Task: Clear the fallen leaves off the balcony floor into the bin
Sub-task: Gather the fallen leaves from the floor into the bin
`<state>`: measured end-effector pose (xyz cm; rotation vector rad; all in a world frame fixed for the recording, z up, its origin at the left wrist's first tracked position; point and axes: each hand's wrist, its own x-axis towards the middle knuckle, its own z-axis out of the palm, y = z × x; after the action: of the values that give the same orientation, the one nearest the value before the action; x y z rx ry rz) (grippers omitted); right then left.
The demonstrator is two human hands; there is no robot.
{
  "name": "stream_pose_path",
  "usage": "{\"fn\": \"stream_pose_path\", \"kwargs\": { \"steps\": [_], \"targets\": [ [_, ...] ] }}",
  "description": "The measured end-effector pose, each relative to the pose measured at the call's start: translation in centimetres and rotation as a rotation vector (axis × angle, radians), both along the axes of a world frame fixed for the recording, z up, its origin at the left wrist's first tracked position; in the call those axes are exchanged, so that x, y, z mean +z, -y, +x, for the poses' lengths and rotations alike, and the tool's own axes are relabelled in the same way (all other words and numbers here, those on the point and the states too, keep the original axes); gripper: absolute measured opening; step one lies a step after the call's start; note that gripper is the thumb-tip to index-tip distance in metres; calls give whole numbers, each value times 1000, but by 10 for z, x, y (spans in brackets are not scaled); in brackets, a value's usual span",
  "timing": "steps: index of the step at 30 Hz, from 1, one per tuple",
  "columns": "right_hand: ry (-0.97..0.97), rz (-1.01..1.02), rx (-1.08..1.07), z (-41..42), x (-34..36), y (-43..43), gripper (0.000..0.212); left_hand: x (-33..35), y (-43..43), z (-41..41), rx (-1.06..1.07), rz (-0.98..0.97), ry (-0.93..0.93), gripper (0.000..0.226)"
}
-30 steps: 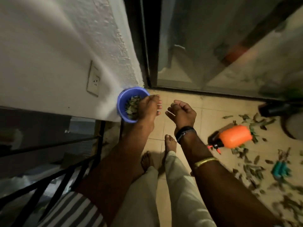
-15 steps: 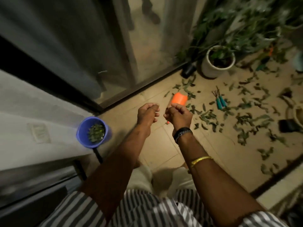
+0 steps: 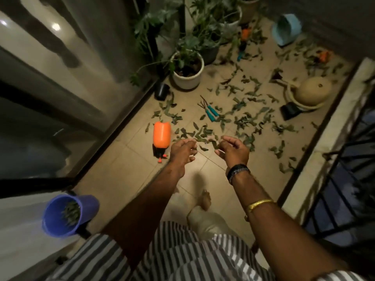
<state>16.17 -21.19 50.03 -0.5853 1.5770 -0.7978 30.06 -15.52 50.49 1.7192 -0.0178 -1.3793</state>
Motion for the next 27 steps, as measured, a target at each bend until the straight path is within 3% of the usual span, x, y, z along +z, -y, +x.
{"fn": "stream_pose_path", "kwargs": {
  "steps": [4, 16, 19, 22, 23, 25, 27],
  "targets": [
    [-31, 29, -101, -38, -17, 36, 9, -17, 47, -30, -106, 24, -26, 18],
    [-15, 156, -224, -76, -99, 126, 13, -79, 172, -65, -232, 95, -34, 11],
    [-51, 192, -159, -92, -139, 149, 19, -121, 195, -78, -185, 91, -34, 16],
    [-10, 254, -78, -113, -194, 179, 51, -178, 213, -95, -152, 100, -27, 17],
    [-37, 269, -17, -121, -218, 188, 48, -201, 218, -101, -135, 109, -29, 17],
    [-164, 277, 153, -137, -276, 204, 21, -251, 229, -112, -93, 142, -23, 17],
    [-320, 293, 286, -149, -334, 212, 16, -305, 234, -123, -55, 190, -33, 18]
  ]
}}
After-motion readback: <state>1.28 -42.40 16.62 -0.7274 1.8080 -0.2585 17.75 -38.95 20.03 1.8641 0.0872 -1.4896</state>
